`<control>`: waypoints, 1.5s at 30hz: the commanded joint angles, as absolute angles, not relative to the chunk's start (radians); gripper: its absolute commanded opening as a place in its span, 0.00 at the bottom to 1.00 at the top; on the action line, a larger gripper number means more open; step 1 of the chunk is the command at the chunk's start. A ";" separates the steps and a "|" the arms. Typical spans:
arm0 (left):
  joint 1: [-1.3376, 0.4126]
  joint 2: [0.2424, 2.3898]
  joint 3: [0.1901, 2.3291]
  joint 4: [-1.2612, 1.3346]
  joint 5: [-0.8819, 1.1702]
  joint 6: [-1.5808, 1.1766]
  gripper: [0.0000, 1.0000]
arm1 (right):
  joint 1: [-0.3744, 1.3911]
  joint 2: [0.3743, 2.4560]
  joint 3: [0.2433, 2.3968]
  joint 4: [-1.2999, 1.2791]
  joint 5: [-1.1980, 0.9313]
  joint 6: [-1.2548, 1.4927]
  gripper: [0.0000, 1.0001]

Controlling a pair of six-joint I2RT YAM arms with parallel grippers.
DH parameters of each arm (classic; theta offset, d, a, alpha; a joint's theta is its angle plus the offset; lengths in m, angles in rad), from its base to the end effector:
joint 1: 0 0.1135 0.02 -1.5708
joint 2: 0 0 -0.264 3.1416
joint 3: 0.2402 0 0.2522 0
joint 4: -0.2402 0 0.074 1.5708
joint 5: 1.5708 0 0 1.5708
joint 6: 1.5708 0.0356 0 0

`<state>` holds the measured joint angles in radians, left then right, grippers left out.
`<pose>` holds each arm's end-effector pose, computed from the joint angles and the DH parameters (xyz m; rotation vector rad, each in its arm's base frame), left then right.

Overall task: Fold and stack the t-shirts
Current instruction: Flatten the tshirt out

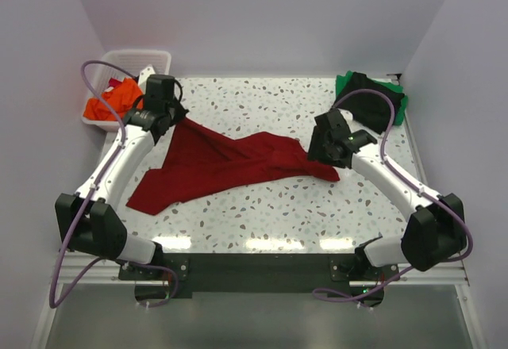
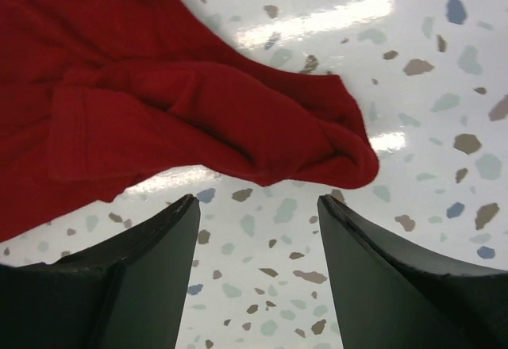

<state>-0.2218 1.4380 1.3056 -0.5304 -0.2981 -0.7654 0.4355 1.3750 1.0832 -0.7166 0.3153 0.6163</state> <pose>0.3154 -0.0604 0.3358 -0.7467 2.0781 -0.2180 0.2567 0.1073 0.2682 0.3404 2.4821 0.0188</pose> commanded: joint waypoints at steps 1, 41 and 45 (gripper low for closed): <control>-0.213 1.434 1.332 -0.583 -0.319 -0.764 0.00 | 0.463 1.463 1.172 -0.583 0.201 0.545 0.65; -0.209 1.486 1.227 -0.594 -0.261 -0.746 0.00 | 0.537 2.049 1.638 -0.795 0.015 0.345 0.52; -0.206 1.489 1.226 -0.591 -0.256 -0.741 0.00 | 0.537 2.048 1.620 -0.778 0.026 0.348 0.47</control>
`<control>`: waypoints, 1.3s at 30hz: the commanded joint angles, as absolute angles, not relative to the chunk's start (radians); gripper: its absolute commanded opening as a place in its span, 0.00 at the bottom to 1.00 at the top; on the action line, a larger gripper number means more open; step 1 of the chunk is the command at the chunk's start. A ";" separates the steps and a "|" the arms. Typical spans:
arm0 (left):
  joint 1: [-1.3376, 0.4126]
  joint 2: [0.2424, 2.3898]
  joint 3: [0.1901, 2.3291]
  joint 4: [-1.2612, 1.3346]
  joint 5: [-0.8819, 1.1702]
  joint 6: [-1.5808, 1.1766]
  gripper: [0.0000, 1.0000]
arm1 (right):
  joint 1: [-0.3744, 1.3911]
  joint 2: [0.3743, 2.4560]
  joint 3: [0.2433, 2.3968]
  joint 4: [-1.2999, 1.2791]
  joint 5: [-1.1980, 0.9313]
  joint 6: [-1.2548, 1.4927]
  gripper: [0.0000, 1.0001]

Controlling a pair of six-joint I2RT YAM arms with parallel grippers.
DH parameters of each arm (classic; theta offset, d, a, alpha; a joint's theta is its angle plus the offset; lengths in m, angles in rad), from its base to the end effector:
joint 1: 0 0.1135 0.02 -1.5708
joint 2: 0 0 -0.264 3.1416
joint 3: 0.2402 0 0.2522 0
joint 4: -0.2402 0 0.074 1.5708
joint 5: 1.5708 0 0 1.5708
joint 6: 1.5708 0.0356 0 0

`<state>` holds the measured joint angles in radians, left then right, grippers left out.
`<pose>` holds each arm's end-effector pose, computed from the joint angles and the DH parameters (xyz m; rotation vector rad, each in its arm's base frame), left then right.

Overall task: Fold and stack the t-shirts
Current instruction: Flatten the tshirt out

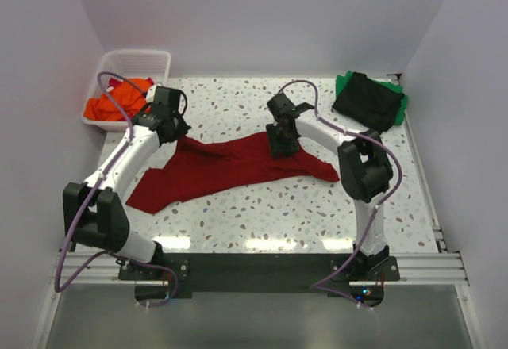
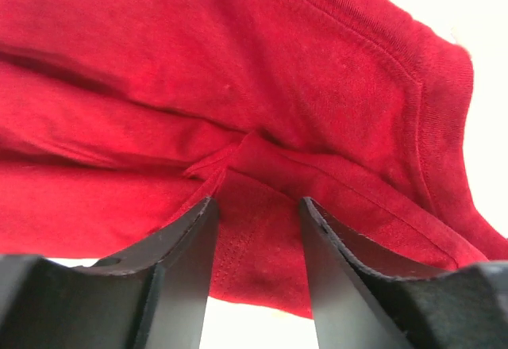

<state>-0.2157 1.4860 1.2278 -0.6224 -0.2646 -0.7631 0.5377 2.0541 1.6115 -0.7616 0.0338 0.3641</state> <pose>0.3134 -0.0591 0.2885 -0.7628 2.2903 -0.1243 0.3691 0.2187 0.1943 -0.2333 2.7816 0.1830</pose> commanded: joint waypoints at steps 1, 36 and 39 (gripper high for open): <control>-0.204 1.488 1.226 -0.589 -0.255 -0.736 0.00 | 0.538 2.045 1.611 -0.766 0.028 0.347 0.47; -0.127 1.428 1.560 -0.695 -0.282 -0.580 0.00 | 0.545 1.514 1.700 -0.931 0.616 0.479 0.00; -0.107 1.439 1.682 -0.736 -0.284 -0.554 0.00 | 0.537 1.458 1.756 -0.945 0.675 0.442 0.00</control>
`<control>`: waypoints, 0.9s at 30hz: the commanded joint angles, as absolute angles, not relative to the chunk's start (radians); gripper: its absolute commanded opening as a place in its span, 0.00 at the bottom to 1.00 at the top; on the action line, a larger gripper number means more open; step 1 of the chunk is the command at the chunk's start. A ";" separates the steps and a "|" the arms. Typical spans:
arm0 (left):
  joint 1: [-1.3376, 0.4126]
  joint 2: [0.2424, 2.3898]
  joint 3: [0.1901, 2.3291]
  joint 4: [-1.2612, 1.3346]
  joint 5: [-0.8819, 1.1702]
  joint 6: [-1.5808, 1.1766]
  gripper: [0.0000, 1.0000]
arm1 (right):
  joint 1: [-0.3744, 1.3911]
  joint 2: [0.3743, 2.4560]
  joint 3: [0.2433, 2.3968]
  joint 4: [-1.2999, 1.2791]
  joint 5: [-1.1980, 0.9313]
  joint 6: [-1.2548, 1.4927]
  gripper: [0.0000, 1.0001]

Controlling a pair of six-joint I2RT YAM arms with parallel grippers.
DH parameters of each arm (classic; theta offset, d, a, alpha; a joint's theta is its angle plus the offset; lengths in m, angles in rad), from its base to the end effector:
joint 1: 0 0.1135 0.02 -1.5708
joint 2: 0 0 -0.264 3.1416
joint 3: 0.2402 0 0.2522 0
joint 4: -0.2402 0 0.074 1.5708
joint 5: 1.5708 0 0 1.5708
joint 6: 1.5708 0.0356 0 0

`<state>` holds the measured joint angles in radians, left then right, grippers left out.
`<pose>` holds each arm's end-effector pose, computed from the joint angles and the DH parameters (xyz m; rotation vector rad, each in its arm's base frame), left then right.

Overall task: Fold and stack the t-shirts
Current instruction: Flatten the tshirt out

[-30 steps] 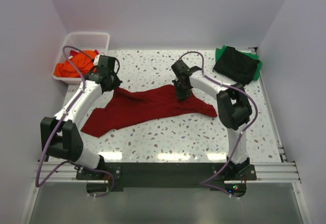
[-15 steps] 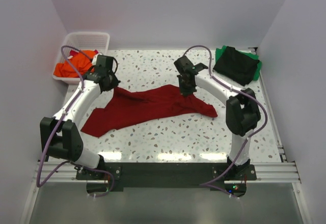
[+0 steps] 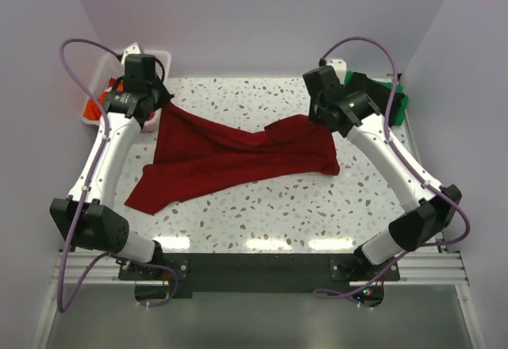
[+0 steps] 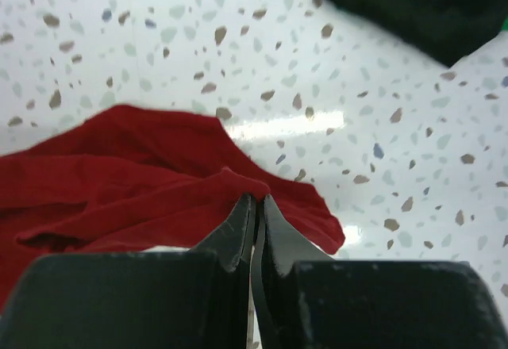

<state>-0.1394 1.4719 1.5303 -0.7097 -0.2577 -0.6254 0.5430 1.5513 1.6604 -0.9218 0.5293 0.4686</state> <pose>0.3193 -0.0356 0.3847 -0.6652 2.0978 -0.1418 0.2865 0.1519 0.3877 0.1581 2.2445 -0.0986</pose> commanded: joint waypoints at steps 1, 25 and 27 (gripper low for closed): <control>-0.104 1.442 1.712 -0.751 -0.273 -0.549 0.00 | 0.537 1.445 1.775 -0.946 0.687 0.431 0.00; -0.080 1.299 2.112 -0.632 0.104 -0.402 0.00 | 0.532 1.183 2.124 -0.697 0.687 0.140 0.00; -0.078 1.290 2.149 -0.626 0.094 -0.400 0.00 | 0.532 1.177 2.152 -0.689 0.658 0.121 0.00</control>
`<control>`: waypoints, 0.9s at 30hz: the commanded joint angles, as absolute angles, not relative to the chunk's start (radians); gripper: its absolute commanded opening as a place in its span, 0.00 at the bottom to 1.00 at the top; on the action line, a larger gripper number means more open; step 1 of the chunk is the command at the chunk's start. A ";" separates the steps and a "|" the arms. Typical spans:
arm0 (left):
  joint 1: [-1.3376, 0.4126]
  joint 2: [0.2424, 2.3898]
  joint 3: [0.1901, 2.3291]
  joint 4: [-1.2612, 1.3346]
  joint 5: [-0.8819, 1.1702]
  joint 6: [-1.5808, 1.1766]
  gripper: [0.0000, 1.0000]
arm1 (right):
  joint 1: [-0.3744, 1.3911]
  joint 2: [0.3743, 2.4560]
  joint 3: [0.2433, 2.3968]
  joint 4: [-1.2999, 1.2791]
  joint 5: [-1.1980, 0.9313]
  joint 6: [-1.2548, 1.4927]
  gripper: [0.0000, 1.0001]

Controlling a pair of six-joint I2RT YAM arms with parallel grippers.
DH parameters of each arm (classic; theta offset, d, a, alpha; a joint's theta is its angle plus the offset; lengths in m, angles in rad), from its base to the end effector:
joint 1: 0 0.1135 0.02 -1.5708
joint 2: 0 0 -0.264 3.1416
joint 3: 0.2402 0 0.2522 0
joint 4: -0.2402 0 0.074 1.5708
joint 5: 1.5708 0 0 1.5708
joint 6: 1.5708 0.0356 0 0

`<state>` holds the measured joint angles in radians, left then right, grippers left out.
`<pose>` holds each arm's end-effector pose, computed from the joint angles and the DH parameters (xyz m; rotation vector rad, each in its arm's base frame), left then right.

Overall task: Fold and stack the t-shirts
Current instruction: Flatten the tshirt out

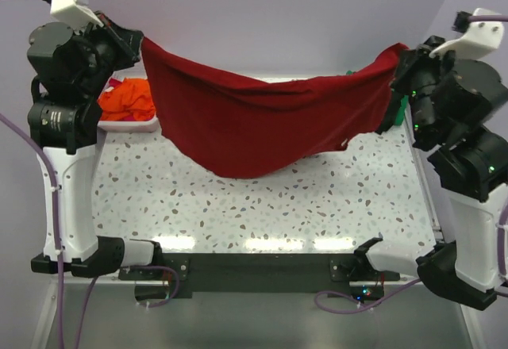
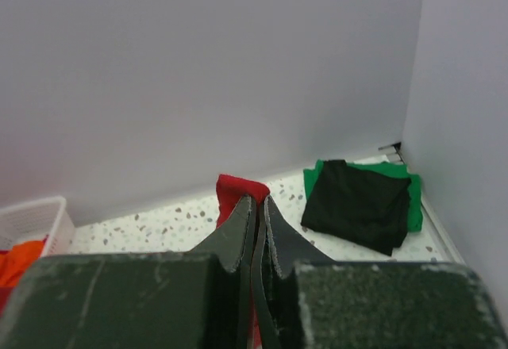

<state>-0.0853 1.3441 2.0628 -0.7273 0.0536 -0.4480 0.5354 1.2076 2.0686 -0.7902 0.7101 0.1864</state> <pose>0.2141 -0.0202 0.5762 -0.2463 1.5790 -0.4587 0.1332 0.0520 0.5923 0.3078 1.4857 0.0453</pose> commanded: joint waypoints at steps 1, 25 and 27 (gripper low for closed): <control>-0.078 1.290 2.164 -0.629 0.092 -0.400 0.00 | 0.531 1.177 2.184 -0.686 0.649 0.117 0.00; -0.080 1.265 1.984 -0.533 -0.172 -0.482 0.00 | 0.531 1.328 2.250 -0.516 0.664 -0.054 0.00; -0.080 1.282 1.953 -0.467 -0.193 -0.480 0.00 | 0.531 1.353 2.229 -0.467 0.695 -0.106 0.00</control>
